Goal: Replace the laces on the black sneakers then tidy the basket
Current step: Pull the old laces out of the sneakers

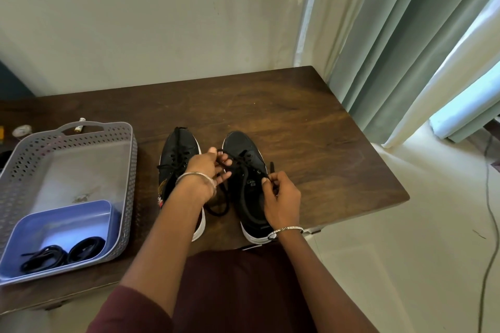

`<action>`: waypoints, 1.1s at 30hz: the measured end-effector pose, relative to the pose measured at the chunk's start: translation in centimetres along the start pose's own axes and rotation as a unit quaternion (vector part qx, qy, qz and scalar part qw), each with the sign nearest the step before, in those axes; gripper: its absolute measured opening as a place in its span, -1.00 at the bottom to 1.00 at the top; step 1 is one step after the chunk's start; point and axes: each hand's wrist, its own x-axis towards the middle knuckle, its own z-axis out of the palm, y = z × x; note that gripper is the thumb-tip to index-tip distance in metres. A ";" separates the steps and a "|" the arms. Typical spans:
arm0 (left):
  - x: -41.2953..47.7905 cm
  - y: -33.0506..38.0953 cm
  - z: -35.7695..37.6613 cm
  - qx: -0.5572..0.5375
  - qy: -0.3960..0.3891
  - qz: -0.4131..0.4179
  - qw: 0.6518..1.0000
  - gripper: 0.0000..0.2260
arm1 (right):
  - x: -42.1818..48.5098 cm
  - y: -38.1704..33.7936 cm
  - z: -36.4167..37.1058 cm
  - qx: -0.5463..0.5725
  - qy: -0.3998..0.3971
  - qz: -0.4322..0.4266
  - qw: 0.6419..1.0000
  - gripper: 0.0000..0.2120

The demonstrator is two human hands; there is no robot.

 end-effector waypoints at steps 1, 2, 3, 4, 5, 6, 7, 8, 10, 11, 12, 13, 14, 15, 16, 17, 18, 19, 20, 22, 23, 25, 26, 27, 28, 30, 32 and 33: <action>-0.2 0.1 -0.4 -0.032 -0.005 -0.022 0.999 -0.69 | 0.0 0.1 0.0 0.002 0.000 0.001 1.000 -0.87; -0.1 0.1 -0.8 -0.025 -0.007 -0.026 0.999 -0.70 | 0.0 0.1 0.1 0.004 -0.001 0.003 1.000 -0.88; -0.1 0.0 -1.0 0.014 0.000 -0.007 1.000 -0.71 | 0.0 0.1 0.1 0.006 -0.002 0.004 1.000 -0.88; 0.1 -0.3 -1.1 0.077 0.022 0.030 0.996 -0.73 | 0.0 0.1 0.1 0.007 -0.003 0.003 1.000 -0.88; 0.5 -0.6 -1.2 0.161 0.055 0.087 0.982 -0.74 | 0.0 0.1 0.0 0.008 -0.002 0.002 1.000 -0.88; 0.8 -1.0 -1.2 0.257 0.092 0.167 0.947 -0.75 | -0.1 0.1 0.0 0.008 -0.001 0.002 1.000 -0.88; 0.8 -1.3 -1.1 0.343 0.112 0.258 0.896 -0.77 | -0.1 0.1 0.0 0.009 0.000 0.002 1.000 -0.88; 0.8 -1.6 -0.9 0.402 0.108 0.342 0.843 -0.78 | -0.1 0.1 0.0 0.009 -0.001 0.003 1.000 -0.89; 0.4 -1.7 -0.3 0.507 0.072 0.419 0.750 -0.82 | 0.0 0.1 0.2 0.006 -0.003 0.007 1.000 -0.89; 0.1 -1.7 0.2 0.566 0.060 0.416 0.709 -0.85 | 0.0 0.2 0.2 0.003 -0.003 0.007 1.000 -0.90; 0.2 -1.9 0.5 0.618 0.056 0.409 0.669 -0.88 | 0.1 0.2 0.2 -0.001 -0.003 0.008 1.000 -0.90; 0.1 -1.9 0.8 0.654 0.058 0.404 0.637 -0.90 | 0.1 0.2 0.2 -0.003 -0.004 0.009 1.000 -0.90; 0.1 -1.9 0.9 0.672 0.065 0.403 0.618 -0.93 | 0.0 0.2 0.2 -0.004 -0.004 0.009 1.000 -0.90; 0.4 -2.0 1.0 0.678 0.068 0.400 0.613 -0.94 | 0.0 0.1 0.1 -0.002 -0.005 0.009 1.000 -0.90; 0.6 -2.0 1.0 0.676 0.069 0.398 0.616 -0.93 | 0.0 0.1 0.1 0.000 -0.005 0.007 1.000 -0.90; 1.0 -2.1 0.9 0.656 0.067 0.388 0.644 -0.92 | 0.0 0.0 0.1 0.002 -0.005 0.007 1.000 -0.89; 1.2 -2.2 0.9 0.611 0.063 0.365 0.700 -0.90 | -0.1 0.0 0.0 0.004 -0.005 0.007 1.000 -0.89; 1.3 -2.3 0.8 0.527 0.053 0.315 0.787 -0.88 | -0.1 0.0 0.0 0.006 -0.005 0.007 1.000 -0.88; 1.3 -2.1 0.6 0.390 0.038 0.251 0.885 -0.85 | -0.1 0.0 0.0 0.007 -0.004 0.005 1.000 -0.88; 0.5 -1.4 0.4 0.069 0.007 0.087 0.994 -0.78 | 0.0 -0.1 0.1 0.009 -0.002 0.004 1.000 -0.88; 0.4 -1.2 0.1 -0.026 -0.009 0.025 0.999 -0.79 | -0.1 -0.1 0.0 0.009 0.000 0.003 1.000 -0.88; 0.5 -1.3 -0.5 -0.013 -0.015 0.018 1.000 -0.83 | -0.1 -0.1 0.0 0.009 -0.001 0.003 1.000 -0.88; 0.6 -1.5 -0.8 0.070 -0.001 0.067 0.995 -0.84 | -0.1 -0.1 0.0 0.009 -0.001 0.003 1.000 -0.89; 0.9 -1.9 -1.0 0.171 0.024 0.142 0.975 -0.83 | -0.1 -0.2 0.0 0.009 -0.001 0.003 1.000 -0.89; 1.1 -2.2 -1.1 0.271 0.047 0.227 0.934 -0.83 | -0.1 -0.2 0.0 0.009 0.000 0.003 1.000 -0.89; 1.3 -2.4 -1.0 0.433 0.057 0.362 0.823 -0.82 | -0.1 -0.1 0.0 0.010 0.001 0.002 1.000 -0.89; 0.9 -2.2 -0.3 0.556 0.046 0.401 0.727 -0.82 | -0.1 -0.2 0.0 0.012 -0.001 0.002 1.000 -0.89; 0.7 -2.1 0.1 0.607 0.046 0.407 0.681 -0.82 | -0.1 -0.2 0.0 0.011 -0.002 0.003 1.000 -0.89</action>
